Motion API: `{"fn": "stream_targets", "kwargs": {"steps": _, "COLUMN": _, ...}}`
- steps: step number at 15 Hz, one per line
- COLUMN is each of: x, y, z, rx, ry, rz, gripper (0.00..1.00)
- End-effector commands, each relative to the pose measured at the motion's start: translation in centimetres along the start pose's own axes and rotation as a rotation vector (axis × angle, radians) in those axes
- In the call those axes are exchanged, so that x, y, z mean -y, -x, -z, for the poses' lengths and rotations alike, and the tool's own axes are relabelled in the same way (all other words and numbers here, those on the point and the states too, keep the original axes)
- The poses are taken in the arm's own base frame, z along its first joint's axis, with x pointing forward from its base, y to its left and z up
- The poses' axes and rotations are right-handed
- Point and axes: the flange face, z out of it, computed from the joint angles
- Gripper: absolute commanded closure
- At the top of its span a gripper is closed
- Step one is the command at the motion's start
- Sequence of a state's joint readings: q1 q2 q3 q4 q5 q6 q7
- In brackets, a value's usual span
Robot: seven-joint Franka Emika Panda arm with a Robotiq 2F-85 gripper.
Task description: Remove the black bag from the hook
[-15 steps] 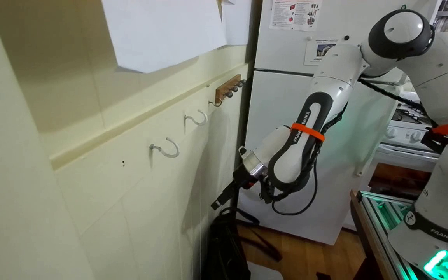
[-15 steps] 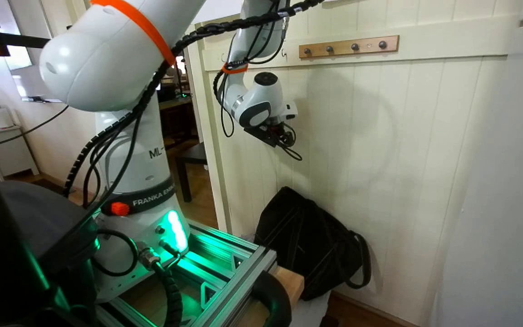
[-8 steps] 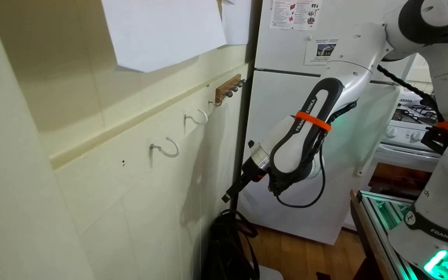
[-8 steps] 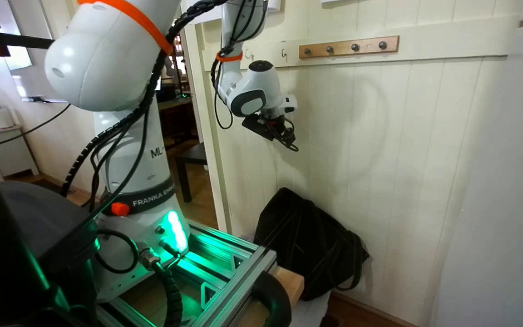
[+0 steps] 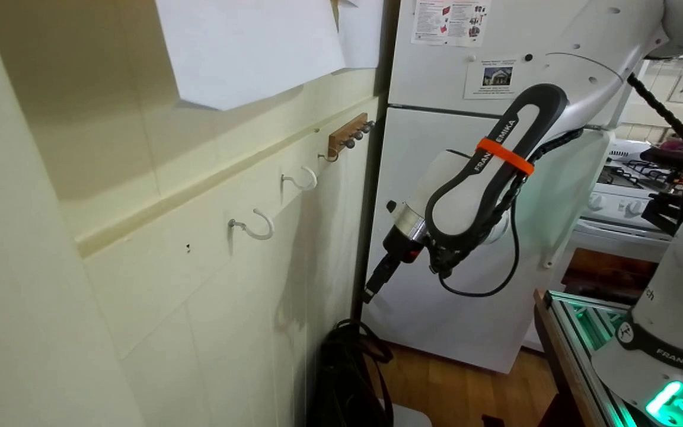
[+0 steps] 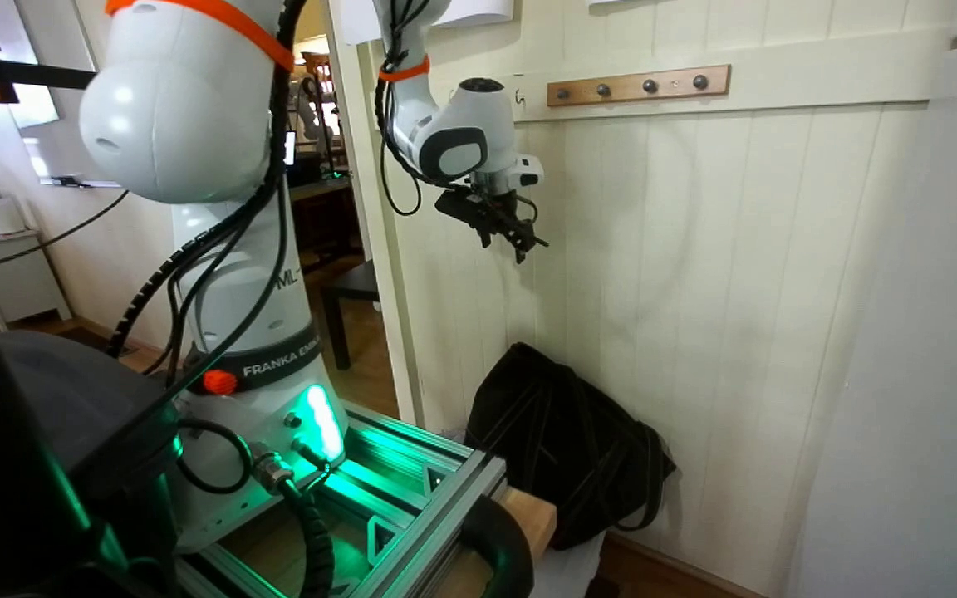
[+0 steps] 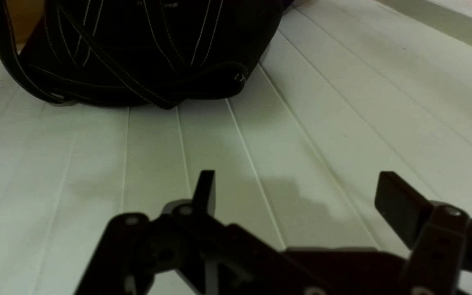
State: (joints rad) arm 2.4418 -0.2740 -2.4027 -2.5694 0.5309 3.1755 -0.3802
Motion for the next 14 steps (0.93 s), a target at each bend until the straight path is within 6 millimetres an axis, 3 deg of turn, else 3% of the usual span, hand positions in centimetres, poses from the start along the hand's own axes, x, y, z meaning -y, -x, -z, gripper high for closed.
{"fn": "stream_targets", "kwargs": {"steps": 1, "x": 0.0, "y": 0.4, "z": 2.2, "rx": 0.060, "ry": 0.014, "rz": 0.010, "gripper": 0.00}}
{"fn": "stream_targets", "kwargs": {"steps": 8, "x": -1.9, "y": 0.7, "z": 4.3, "rx": 0.152, "ry": 0.081, "rz": 0.059, "gripper": 0.00}}
{"fn": "stream_targets", "kwargs": {"steps": 14, "x": -3.1, "y": 0.4, "z": 4.5, "rx": 0.142, "ry": 0.070, "rz": 0.055, "gripper": 0.00}}
